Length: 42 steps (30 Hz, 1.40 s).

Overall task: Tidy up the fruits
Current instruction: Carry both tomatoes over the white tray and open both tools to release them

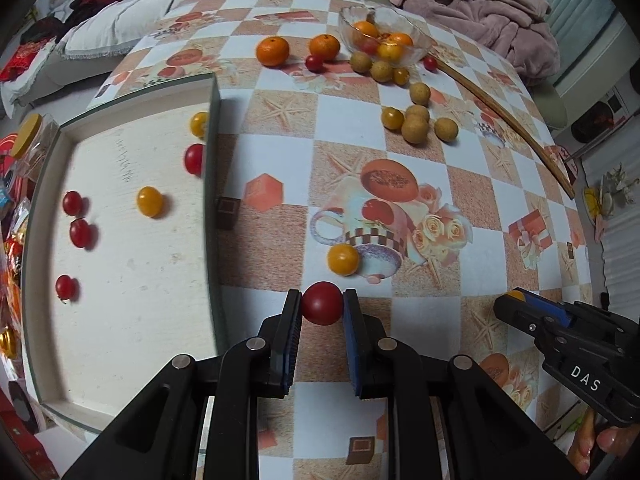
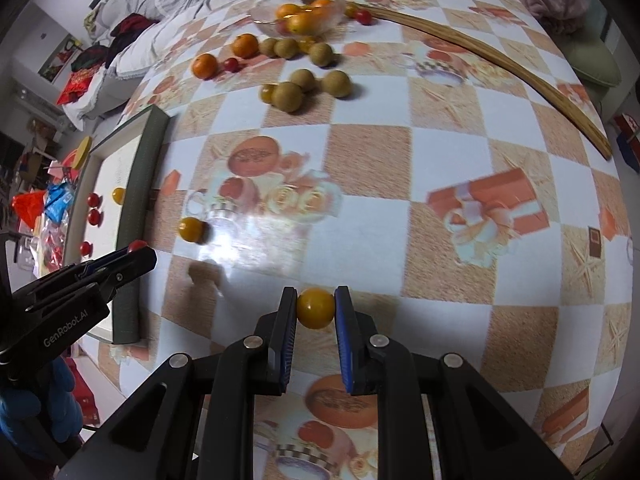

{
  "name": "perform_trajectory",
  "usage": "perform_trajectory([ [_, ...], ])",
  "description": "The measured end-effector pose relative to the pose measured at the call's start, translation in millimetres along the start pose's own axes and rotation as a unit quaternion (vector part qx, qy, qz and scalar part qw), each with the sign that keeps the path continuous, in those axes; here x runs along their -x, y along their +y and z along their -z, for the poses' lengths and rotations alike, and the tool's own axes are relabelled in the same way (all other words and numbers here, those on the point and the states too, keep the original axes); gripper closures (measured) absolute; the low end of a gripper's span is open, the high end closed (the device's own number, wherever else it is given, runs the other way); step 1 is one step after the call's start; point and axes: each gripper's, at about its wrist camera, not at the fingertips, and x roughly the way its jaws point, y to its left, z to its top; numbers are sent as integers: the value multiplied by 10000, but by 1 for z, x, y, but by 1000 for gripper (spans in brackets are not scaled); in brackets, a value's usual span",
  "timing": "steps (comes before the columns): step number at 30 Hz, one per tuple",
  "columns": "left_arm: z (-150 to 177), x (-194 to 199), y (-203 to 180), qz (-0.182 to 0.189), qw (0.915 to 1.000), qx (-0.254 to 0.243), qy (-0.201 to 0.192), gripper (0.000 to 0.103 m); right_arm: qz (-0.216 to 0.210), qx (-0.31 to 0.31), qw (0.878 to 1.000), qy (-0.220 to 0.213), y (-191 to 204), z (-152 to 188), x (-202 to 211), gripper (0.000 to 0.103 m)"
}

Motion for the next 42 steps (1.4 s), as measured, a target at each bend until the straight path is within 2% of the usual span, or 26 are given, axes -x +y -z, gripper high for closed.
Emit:
perform_trajectory([
  [10,9,17,48,-148,9989,416,-176,81,-191,562,9982,23,62,-15,-9,82],
  [18,24,29,101,-368,9949,898,-272,81,-377,1003,9942,84,115,-22,-19,82],
  [30,45,32,169,-766,9871,1379,-278,81,-670,1797,9812,204,205,-30,-42,82],
  [34,50,25,185,-839,9850,1496,-179,81,-747,1837,9794,373,222,-34,-59,82],
  [42,50,16,195,-903,9851,1464,-97,81,-582,1943,9780,496,240,-45,-85,82],
])
